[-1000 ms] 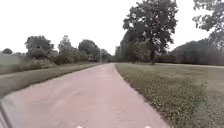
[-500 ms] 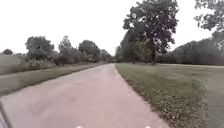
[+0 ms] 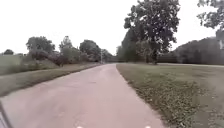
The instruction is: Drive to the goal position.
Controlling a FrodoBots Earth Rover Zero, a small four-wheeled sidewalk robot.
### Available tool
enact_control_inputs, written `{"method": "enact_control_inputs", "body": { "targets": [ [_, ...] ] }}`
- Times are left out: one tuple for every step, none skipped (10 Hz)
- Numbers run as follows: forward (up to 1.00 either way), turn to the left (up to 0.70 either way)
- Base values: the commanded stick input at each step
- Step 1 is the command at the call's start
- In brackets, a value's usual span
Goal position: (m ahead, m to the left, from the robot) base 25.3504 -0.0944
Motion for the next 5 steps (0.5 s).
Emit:
{"method": "enact_control_inputs", "body": {
  "targets": [
    [0.70, 0.00],
    [0.70, 0.00],
    [0.70, 0.00],
    [0.70, 0.00],
    [0.70, 0.00]
  ]
}}
